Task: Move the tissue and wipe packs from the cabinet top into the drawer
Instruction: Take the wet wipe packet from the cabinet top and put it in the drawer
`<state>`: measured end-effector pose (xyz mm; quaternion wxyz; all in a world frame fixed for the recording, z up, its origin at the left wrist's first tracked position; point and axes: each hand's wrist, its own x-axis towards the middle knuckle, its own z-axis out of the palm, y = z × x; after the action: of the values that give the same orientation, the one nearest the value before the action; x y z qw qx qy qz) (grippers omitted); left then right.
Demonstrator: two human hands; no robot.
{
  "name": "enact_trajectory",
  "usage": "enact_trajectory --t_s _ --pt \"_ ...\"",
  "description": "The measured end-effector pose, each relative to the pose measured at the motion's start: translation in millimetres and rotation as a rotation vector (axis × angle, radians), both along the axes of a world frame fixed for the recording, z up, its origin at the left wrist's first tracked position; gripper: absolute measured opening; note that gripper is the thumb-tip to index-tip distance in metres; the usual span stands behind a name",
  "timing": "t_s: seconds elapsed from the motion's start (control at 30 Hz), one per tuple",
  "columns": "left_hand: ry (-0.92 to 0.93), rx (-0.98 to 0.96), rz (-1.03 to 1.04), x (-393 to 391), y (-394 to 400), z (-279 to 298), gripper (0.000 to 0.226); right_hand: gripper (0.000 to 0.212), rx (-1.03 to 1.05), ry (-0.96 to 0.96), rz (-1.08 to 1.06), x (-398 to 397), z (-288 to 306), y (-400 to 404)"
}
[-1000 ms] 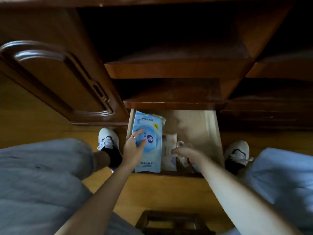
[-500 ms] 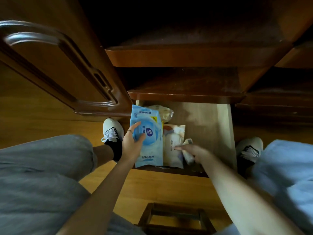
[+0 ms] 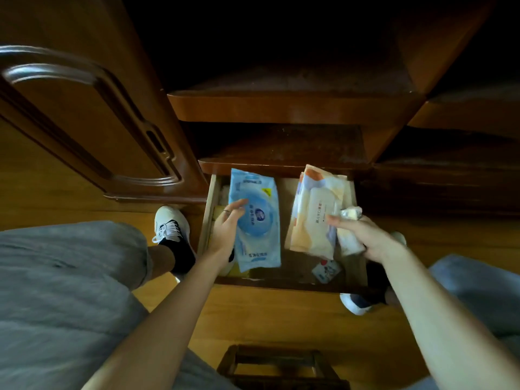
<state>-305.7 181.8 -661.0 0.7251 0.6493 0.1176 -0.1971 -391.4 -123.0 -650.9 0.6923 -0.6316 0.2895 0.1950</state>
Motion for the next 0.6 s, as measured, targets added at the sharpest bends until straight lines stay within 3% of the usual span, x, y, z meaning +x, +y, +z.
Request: enact_trajectory --t_s 0.07,0.13,0.27,0.4,0.5,0.6 --pt "0.016 -0.112 -0.131 -10.2 -18.6 9.4 0.023 0.058 0.025 0.012 0.046 0.1 8.5 13.4" --pt "-0.041 -0.049 -0.228 -19.6 -35.1 12.3 0.033 0.058 -0.105 0.019 0.072 1.2 10.4 39.1" --pt "-0.08 0.007 -0.222 -27.7 -47.1 9.0 0.041 0.046 -0.09 0.005 0.054 -4.0 8.2 74.2" --pt "0.002 -0.016 -0.239 -26.3 -43.4 8.5 0.065 0.048 -0.036 0.067 0.096 -8.4 6.1 71.3" --pt "-0.002 0.014 -0.295 -25.0 -45.9 0.8 0.044 0.046 -0.065 0.08 0.121 -6.6 2.3 67.7" --pt "-0.02 0.107 -0.403 -28.0 -53.6 -10.2 0.042 0.044 -0.106 0.081 0.081 -3.2 -6.6 68.1"
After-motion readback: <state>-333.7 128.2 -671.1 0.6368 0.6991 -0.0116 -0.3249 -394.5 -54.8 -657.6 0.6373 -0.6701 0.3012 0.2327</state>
